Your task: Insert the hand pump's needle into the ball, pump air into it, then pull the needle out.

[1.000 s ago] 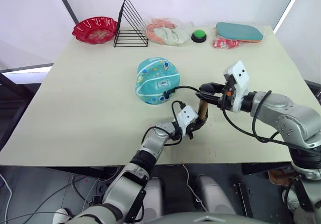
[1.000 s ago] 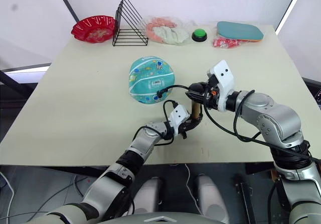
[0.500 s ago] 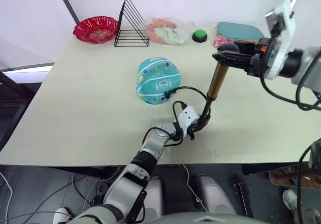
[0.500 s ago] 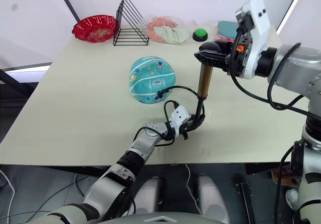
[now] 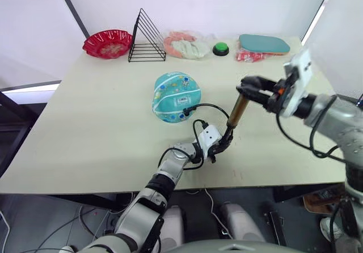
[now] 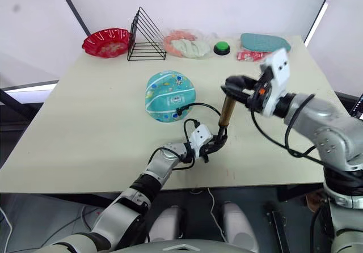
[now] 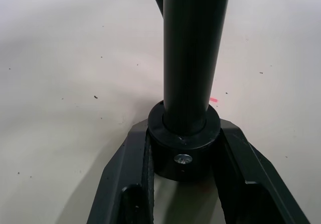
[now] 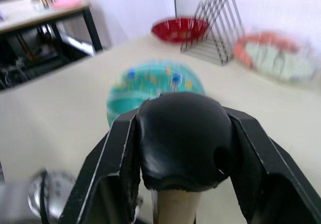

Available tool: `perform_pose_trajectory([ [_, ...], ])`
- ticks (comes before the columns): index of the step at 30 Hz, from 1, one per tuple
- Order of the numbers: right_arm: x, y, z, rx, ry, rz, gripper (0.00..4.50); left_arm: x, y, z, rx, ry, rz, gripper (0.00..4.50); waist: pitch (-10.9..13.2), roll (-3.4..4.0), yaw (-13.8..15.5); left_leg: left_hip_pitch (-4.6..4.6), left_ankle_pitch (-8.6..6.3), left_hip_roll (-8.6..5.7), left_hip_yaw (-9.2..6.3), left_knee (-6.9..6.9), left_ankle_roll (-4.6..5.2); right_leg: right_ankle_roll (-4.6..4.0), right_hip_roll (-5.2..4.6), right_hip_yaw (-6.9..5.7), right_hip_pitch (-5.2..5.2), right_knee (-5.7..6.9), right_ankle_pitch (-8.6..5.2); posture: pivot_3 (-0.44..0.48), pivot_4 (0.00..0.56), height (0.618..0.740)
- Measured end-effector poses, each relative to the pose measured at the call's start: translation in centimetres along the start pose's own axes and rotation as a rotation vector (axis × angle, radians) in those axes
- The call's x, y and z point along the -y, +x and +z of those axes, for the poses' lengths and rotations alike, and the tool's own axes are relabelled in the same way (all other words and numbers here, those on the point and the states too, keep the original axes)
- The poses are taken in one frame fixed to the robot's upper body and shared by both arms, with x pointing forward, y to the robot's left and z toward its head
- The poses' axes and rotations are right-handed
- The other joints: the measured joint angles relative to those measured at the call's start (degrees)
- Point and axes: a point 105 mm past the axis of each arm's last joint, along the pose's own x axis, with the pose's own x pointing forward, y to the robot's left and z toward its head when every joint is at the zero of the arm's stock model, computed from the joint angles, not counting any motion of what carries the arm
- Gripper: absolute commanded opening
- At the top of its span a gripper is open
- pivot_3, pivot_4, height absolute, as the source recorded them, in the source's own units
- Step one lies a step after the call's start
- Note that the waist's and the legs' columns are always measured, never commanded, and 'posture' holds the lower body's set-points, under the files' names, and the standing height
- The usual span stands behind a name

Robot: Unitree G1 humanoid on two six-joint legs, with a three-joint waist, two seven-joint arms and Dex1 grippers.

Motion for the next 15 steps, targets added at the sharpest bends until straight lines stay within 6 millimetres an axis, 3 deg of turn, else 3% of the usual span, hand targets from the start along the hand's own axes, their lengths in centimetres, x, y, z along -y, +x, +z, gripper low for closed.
perform_pose_trajectory([
  [2,-0.1,1.4,-2.3,-0.015,0.019,0.001,1.72,0.0,-0.1,-0.3,-0.006,-0.008,0.001,1.07,-0.3,-0.13,-0.1,0.27,0.00,0.00,0.08,-0.23,0.00,-0.05,0.02,0.10,0.14,-0.06,-0.06,0.000,0.150,0.740],
  [7,-0.1,2.6,-5.9,-0.073,0.024,0.004,1.72,0.1,-0.2,-0.6,-0.013,-0.021,0.004,1.07,-0.8,-0.28,-0.5,0.31,0.00,0.03,0.07,-0.28,-0.01,-0.07,0.06,0.11,0.16,-0.04,-0.09,0.000,0.150,0.740],
  [11,-0.1,2.9,-6.1,-0.061,0.012,0.012,1.70,0.1,-0.3,-0.8,-0.016,-0.031,0.009,1.07,-1.0,-0.30,-0.8,0.37,-0.01,0.04,0.08,-0.30,-0.01,-0.09,0.08,0.14,0.20,-0.05,-0.09,0.000,0.150,0.740],
  [15,0.3,2.6,-4.9,-0.059,-0.005,0.008,1.70,0.1,-0.3,-0.7,-0.008,-0.028,0.011,1.07,-0.9,-0.20,-0.8,0.31,-0.01,0.04,0.09,-0.31,-0.01,-0.09,0.06,0.15,0.16,-0.07,-0.10,0.000,0.150,0.740],
])
